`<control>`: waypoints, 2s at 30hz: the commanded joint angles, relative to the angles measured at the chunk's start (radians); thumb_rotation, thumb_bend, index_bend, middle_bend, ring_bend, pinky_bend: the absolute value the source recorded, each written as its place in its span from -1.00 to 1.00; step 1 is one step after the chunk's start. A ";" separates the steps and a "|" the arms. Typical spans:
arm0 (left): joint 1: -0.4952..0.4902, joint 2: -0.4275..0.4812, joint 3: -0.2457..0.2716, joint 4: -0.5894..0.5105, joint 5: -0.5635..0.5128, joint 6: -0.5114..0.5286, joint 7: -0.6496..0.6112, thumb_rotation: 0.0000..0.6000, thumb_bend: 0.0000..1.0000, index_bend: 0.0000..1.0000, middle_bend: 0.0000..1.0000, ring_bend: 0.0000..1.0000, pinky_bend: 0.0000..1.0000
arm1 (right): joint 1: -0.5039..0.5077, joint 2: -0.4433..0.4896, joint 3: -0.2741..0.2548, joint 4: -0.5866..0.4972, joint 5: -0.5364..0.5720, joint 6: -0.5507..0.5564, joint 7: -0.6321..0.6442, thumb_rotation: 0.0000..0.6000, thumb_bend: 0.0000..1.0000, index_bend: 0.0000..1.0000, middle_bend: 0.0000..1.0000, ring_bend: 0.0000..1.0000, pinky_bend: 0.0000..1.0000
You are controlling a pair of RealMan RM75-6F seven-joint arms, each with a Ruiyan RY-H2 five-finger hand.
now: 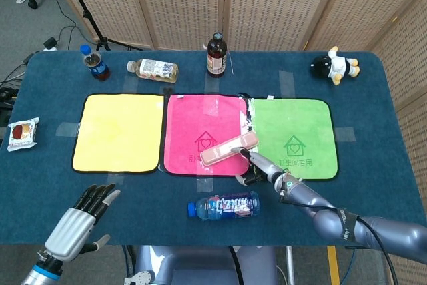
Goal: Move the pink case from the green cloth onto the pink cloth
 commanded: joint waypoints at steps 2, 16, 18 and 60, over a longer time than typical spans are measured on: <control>-0.002 0.000 -0.001 0.002 -0.006 -0.005 -0.006 1.00 -0.58 -1.00 -1.00 -1.00 -0.96 | 0.033 -0.029 0.001 0.018 0.021 -0.006 -0.014 1.00 0.03 -0.89 -1.00 -1.00 -1.00; -0.012 0.000 0.000 0.008 -0.021 -0.023 -0.024 1.00 -0.58 -1.00 -1.00 -1.00 -0.96 | 0.126 -0.088 -0.005 0.030 0.090 0.007 -0.053 1.00 0.03 -0.89 -1.00 -1.00 -1.00; -0.013 -0.001 0.000 0.008 -0.022 -0.025 -0.025 1.00 -0.58 -1.00 -1.00 -1.00 -0.96 | 0.136 -0.094 -0.006 0.026 0.100 0.013 -0.057 1.00 0.03 -0.89 -1.00 -1.00 -1.00; -0.007 0.001 -0.036 0.015 -0.099 -0.008 -0.001 1.00 -0.58 -1.00 -1.00 -1.00 -0.96 | -0.228 0.247 -0.191 -0.467 -0.460 0.403 -0.119 1.00 0.03 -0.86 -1.00 -1.00 -1.00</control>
